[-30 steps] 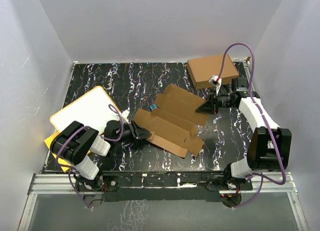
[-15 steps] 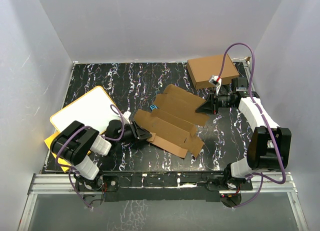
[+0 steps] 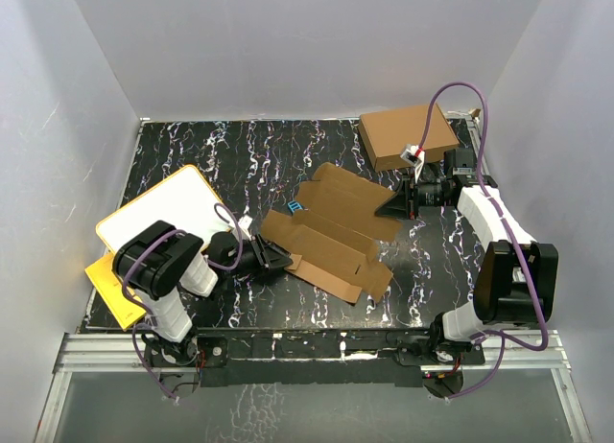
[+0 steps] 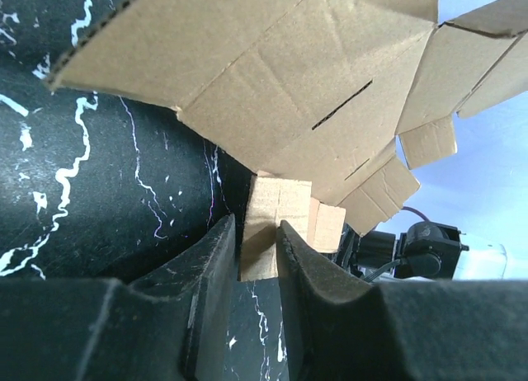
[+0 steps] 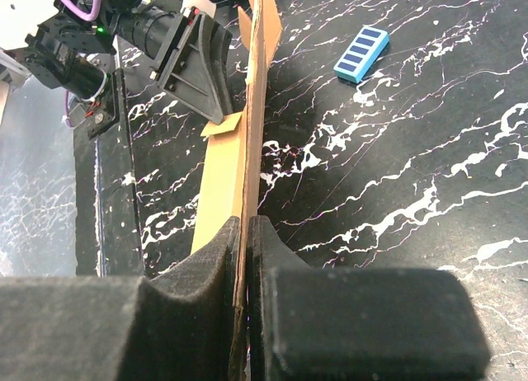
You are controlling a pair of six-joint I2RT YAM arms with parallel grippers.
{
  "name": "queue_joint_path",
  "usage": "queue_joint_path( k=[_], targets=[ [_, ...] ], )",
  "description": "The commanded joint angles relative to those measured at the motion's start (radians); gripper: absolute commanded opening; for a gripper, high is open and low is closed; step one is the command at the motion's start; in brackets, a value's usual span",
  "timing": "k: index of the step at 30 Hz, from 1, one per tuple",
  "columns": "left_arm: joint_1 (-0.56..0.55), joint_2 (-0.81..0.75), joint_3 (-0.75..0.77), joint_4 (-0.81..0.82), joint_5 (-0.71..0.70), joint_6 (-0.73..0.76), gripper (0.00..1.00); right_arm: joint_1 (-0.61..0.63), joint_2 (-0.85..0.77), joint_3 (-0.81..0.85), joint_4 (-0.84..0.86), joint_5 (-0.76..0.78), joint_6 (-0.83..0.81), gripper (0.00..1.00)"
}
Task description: Fold the paper box
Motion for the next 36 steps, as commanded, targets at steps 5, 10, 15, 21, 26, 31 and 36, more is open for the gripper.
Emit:
queue_joint_path(
  k=[5,10,15,21,26,31,36],
  targets=[
    [-0.006,0.033,-0.002,0.12,0.031,-0.05,0.19,-0.006,0.003,0.006,0.059,-0.072,-0.01,0.08],
    [-0.008,0.047,-0.004,0.144,0.036,-0.07,0.11,-0.006,0.003,0.005,0.059,-0.073,-0.01,0.08],
    [-0.008,0.042,-0.007,0.149,0.036,-0.074,0.0,-0.005,0.003,0.005,0.058,-0.072,-0.01,0.08],
    [-0.008,0.035,-0.017,0.161,0.032,-0.061,0.0,-0.007,0.0,0.005,0.058,-0.075,-0.009,0.08],
    [-0.006,0.007,-0.026,0.141,0.033,-0.03,0.1,-0.009,-0.003,0.007,0.061,-0.072,-0.006,0.08],
    [-0.006,-0.141,-0.034,-0.034,0.001,0.076,0.28,-0.015,-0.007,0.007,0.062,-0.061,-0.004,0.08],
    [0.0,-0.431,0.009,-0.402,-0.054,0.264,0.42,-0.014,-0.009,0.007,0.062,-0.053,-0.004,0.08]
  ],
)
